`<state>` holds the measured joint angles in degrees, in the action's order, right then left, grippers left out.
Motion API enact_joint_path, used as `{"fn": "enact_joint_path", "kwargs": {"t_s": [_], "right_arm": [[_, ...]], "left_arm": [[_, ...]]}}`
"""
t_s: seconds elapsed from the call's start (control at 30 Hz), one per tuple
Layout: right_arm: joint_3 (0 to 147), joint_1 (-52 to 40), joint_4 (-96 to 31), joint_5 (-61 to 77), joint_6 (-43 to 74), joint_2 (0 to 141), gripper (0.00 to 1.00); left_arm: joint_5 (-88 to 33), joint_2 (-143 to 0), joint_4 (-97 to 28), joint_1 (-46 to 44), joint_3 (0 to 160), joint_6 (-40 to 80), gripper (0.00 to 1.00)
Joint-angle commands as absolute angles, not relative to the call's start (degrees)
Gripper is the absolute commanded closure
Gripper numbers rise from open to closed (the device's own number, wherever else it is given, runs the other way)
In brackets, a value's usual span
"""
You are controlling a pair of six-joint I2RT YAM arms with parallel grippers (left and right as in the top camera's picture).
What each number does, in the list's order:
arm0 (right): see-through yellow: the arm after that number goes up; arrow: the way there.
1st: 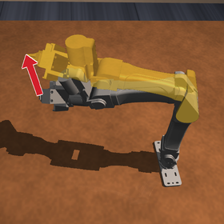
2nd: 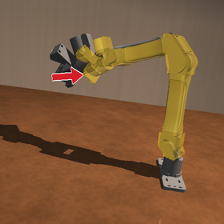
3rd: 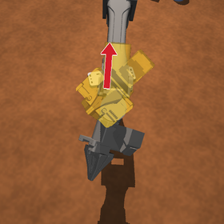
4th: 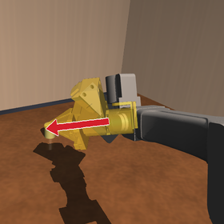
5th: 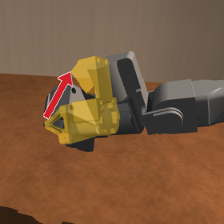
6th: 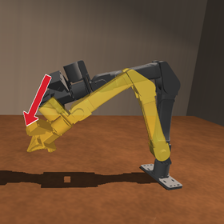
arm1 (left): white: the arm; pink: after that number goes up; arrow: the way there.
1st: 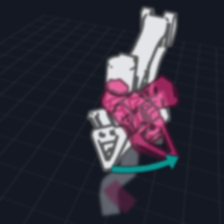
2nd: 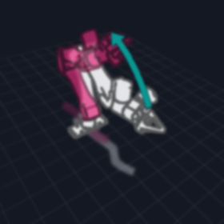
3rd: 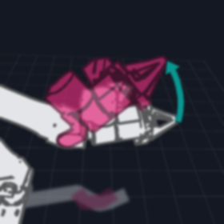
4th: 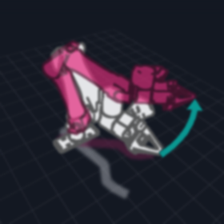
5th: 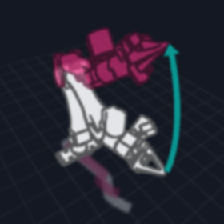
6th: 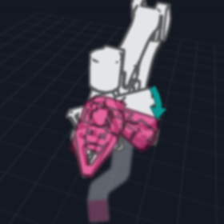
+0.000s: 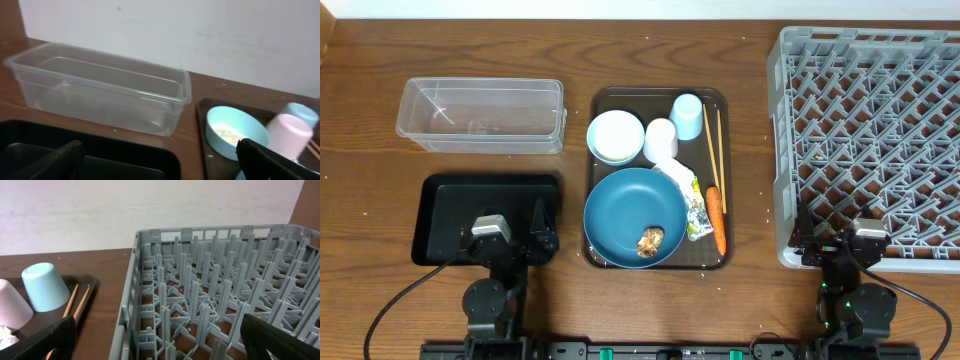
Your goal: Sort waste into correct bins and load items into the dishwasher rack
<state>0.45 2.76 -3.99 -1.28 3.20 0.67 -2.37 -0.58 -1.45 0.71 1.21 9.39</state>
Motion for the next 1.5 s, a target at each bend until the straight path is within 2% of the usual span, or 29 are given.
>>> {"fn": "enact_joint_path", "kwargs": {"t_s": [0.0, 0.17, 0.47, 0.67, 0.83, 1.0, 1.13, 1.27, 1.47], "right_arm": [[0.3, 3.4, -4.1, -1.5, 3.1, 0.4, 0.01], [0.3, 3.4, -4.1, -1.5, 3.1, 0.4, 0.01], [0.3, 3.4, -4.1, -1.5, 3.1, 0.4, 0.01], [0.3, 3.4, -4.1, -1.5, 3.1, 0.4, 0.01], [0.3, 3.4, -4.1, -1.5, 3.1, 0.4, 0.01], [0.3, 3.4, -4.1, -1.5, 3.1, 0.4, 0.01], [0.3, 3.4, -4.1, -1.5, 3.1, 0.4, 0.01], [0.3, 3.4, -4.1, -1.5, 3.1, 0.4, 0.01], [0.3, 3.4, -4.1, -1.5, 3.1, 0.4, 0.01]], "left_arm": [[-8.7, -0.2, -2.2, 0.9, 0.4, 13.0, 0.02], [-17.4, -0.2, -1.7, 0.9, 0.4, 17.3, 0.02], [-17.5, -0.3, -2.4, 0.9, 1.2, 17.3, 0.02], [-17.6, -4.7, -11.6, 0.9, 10.9, 17.2, 0.02], [-20.5, -18.1, -25.6, 0.8, 27.2, 17.3, 0.02], [-24.6, -34.8, -34.4, -1.7, 42.9, 17.2, 0.02], [-23.5, -48.2, -42.1, -8.1, 55.4, 14.0, 0.02], [-15.2, -59.3, -48.5, -16.6, 64.5, 14.0, 0.02], [-12.8, -68.7, -46.6, -25.5, 66.7, 13.9, 0.02]]}}
